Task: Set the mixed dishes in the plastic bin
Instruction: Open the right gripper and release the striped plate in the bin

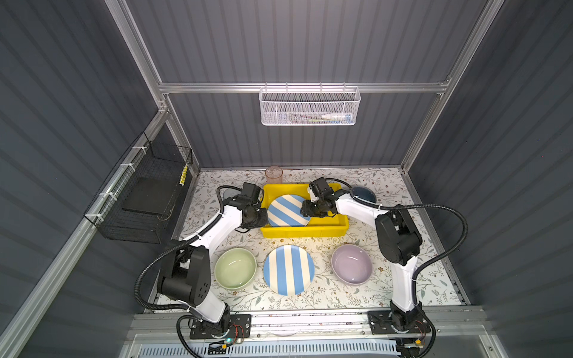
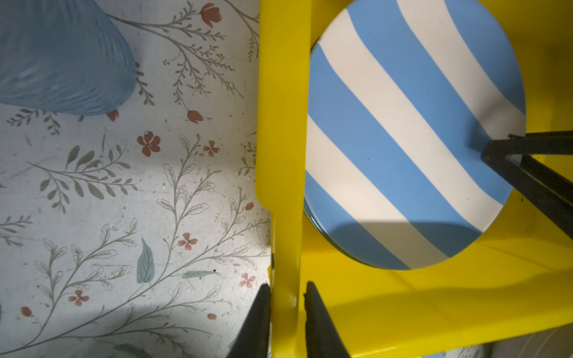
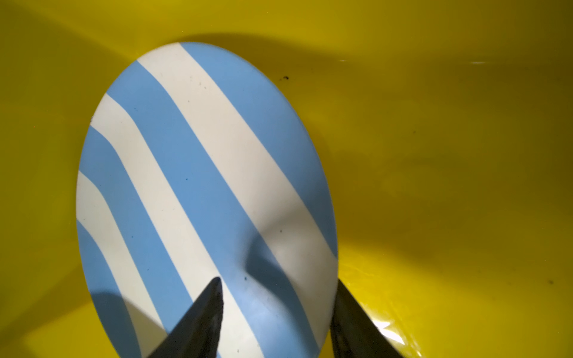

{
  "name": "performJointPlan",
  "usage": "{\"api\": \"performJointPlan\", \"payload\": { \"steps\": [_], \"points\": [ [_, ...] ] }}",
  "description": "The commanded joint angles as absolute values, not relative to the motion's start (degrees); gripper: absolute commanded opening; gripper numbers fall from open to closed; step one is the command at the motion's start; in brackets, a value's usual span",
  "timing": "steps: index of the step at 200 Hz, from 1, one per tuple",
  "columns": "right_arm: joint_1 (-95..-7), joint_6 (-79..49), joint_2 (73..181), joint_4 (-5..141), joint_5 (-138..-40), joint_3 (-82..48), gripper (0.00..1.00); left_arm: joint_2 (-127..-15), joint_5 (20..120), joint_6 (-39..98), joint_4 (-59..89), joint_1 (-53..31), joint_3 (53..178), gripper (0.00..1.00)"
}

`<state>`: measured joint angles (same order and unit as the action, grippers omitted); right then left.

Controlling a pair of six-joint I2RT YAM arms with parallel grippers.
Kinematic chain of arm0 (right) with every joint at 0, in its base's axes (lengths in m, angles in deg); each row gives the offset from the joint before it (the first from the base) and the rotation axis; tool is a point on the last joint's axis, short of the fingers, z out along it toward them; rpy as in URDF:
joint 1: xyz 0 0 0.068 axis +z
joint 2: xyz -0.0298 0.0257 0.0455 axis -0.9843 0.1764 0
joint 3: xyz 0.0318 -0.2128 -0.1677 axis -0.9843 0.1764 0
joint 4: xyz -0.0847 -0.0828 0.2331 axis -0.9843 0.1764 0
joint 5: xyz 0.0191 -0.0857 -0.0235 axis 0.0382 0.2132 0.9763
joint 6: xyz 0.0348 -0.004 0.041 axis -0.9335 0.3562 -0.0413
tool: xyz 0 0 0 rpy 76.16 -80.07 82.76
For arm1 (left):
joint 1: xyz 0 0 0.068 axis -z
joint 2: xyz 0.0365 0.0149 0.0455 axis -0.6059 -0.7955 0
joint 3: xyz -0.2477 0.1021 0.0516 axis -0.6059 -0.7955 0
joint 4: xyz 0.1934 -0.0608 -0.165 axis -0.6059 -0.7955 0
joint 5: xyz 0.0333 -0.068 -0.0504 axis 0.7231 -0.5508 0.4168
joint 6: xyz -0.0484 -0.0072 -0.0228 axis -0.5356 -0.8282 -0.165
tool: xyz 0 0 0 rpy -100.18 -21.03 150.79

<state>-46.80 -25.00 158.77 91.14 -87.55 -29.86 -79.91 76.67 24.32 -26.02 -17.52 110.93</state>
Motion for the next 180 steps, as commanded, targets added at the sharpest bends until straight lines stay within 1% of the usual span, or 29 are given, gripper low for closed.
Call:
{"api": "performJointPlan", "payload": {
  "steps": [1,27,65,100,109,123,154,168,180],
  "points": [
    [-45.9,-23.3,159.8,94.4,-87.1,-32.3,0.56,-80.0,75.0,25.3,-25.7,-17.8,111.3,0.22],
    [-45.6,-22.6,160.2,96.3,-85.9,-33.7,0.59,-80.0,75.0,25.3,-25.7,-17.8,111.4,0.22],
    [-45.5,-22.3,160.3,96.2,-88.0,-33.9,0.60,-80.1,74.7,25.2,-25.7,-17.8,111.6,0.22],
    [-45.7,-23.0,157.9,96.0,-86.5,-32.7,0.61,-79.4,75.5,25.2,-26.4,-17.8,111.8,0.22],
    [-45.9,-23.0,156.8,95.9,-86.6,-32.0,0.62,-79.0,75.7,25.2,-26.8,-17.8,111.9,0.25],
    [-46.3,-22.9,154.7,95.8,-86.8,-30.9,0.63,-78.1,76.5,25.3,-27.5,-17.8,112.0,0.33],
    [-46.9,-21.8,149.1,95.7,-86.8,-28.4,0.64,-75.7,77.8,25.2,-28.9,-17.8,111.8,0.39],
    [-47.1,-21.2,146.5,96.1,-87.2,-27.6,0.65,-74.6,77.6,25.5,-30.2,-17.8,111.9,0.46],
    [-47.1,-20.7,144.3,96.7,-87.5,-27.0,0.65,-73.3,77.6,25.9,-32.1,-17.8,112.3,0.49]
  ]
}}
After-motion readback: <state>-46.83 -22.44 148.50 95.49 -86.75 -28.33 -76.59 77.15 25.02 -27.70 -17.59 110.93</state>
